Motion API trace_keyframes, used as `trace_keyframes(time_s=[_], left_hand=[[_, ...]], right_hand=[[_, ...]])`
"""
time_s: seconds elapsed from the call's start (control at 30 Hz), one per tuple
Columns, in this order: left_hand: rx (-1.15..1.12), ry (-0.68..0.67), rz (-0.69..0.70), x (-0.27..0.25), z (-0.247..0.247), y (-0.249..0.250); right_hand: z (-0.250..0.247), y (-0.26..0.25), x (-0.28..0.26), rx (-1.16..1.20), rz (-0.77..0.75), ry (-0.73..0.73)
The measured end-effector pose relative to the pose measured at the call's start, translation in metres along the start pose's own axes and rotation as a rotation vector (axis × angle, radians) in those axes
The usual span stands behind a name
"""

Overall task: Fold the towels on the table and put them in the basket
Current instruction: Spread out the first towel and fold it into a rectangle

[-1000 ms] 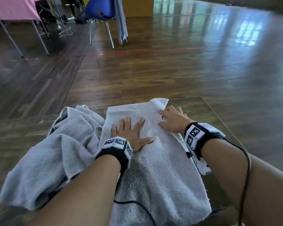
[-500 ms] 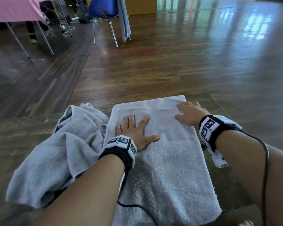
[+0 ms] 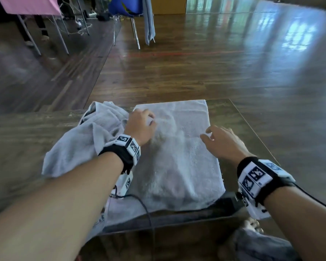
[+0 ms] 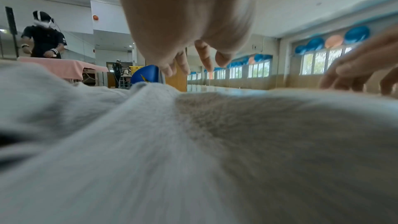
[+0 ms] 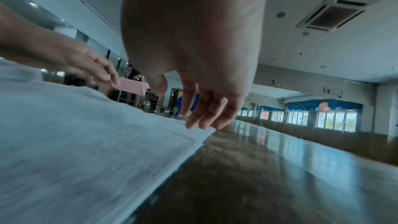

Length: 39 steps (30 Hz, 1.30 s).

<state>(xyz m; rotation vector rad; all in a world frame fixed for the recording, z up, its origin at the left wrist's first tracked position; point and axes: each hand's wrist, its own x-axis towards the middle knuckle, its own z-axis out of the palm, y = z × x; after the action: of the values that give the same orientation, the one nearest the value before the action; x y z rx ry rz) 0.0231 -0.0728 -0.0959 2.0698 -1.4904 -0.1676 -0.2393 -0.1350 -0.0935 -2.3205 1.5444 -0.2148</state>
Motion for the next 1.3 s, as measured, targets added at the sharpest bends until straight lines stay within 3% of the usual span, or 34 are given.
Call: trace_keyframes(time_s=[0.27,0.43,0.5,0.67,1.07,1.2,1.3], left_hand=[[0.055,-0.034,-0.285,-0.127,-0.034,-0.006],[-0.013,-0.069,-0.435,-0.184,-0.048,-0.001],[-0.050,-0.073,-0.505,-0.197,-0.051,0.004],[0.078,-0.263,-0.644,-0.211,-0.052,0.010],[0.077,-0.426,-0.595,-0.194,-0.088,0.020],[-0.072,-0.432,-0.595,-0.187,-0.103,0.032],[-0.276,-0.304,-0.593,-0.180,-0.107,0.037]], right_hand=[[0.032,0.007,-0.148,0.303,0.113,0.134],[0.063,0.024,-0.173,0.287,0.318,-0.238],[0.071,0.028,-0.173,0.283,0.345,-0.271],[0.080,0.019,-0.174,0.435,0.302,-0.209],[0.073,-0.002,-0.168,0.935,0.355,0.071],[0.062,-0.003,-0.171,0.960,0.340,0.196],[0.045,-0.006,-0.169,0.923,0.255,0.265]])
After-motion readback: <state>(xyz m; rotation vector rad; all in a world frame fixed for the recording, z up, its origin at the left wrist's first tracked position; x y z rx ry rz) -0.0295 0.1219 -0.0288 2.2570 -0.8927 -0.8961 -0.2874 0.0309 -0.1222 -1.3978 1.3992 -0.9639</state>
